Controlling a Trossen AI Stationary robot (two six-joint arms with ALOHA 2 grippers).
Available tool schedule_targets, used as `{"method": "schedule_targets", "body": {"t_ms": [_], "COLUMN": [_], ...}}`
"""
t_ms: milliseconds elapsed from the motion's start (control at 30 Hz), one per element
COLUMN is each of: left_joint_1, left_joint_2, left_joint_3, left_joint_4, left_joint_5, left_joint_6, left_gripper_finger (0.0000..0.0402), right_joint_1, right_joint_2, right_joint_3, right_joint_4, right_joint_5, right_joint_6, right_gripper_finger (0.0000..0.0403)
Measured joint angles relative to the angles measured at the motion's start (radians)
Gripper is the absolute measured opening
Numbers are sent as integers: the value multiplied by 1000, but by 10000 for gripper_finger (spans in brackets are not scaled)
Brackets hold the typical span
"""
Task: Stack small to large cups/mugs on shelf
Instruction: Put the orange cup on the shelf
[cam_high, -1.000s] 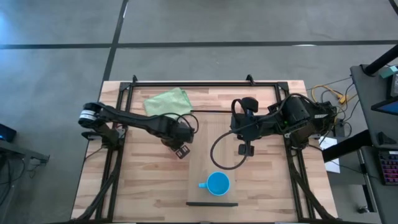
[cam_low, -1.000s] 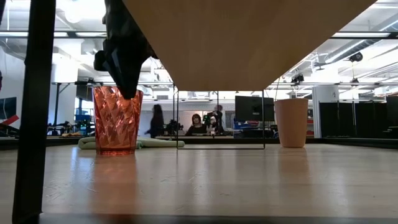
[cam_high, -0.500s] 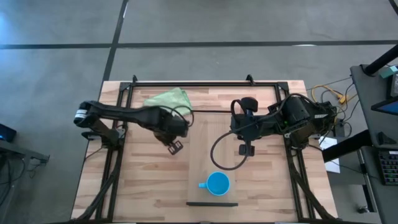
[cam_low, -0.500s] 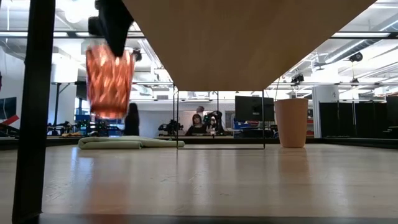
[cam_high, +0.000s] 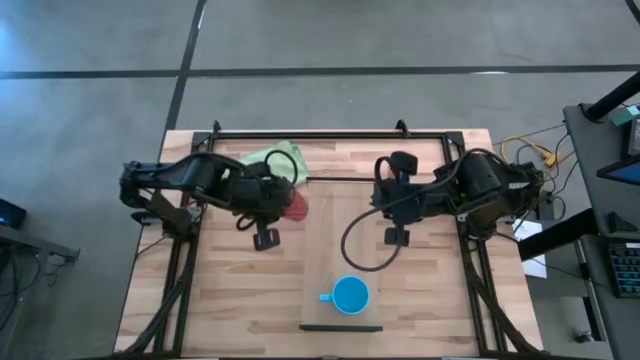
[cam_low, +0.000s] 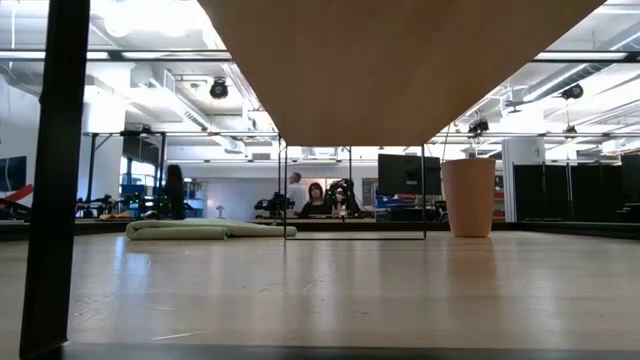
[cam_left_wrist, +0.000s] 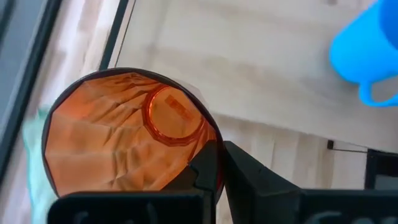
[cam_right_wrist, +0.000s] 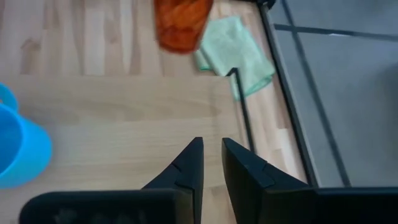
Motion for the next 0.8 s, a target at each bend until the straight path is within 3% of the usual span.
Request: {"method": "schedule_targets", "body": {"t_ms": [267, 567, 800], "left_joint_1": [-10, -19, -35], "left_joint_2": [101, 208, 220], "left_joint_3": [26, 26, 26], "left_joint_4": [146, 209, 296], "left_joint_5": [-4, 181, 203], "left_joint_6": [159, 192, 219], "left_gripper_finger": [0, 0, 0], "right_joint_1": [0, 0, 0], "right_joint_2": [-47, -94, -112], "right_joint_3": [-1, -5, -5], "right_joint_4": [0, 0, 0], "right_joint_5": [60, 61, 61], "right_joint_6": [15, 64, 62], "right_gripper_finger": [52, 52, 52]}}
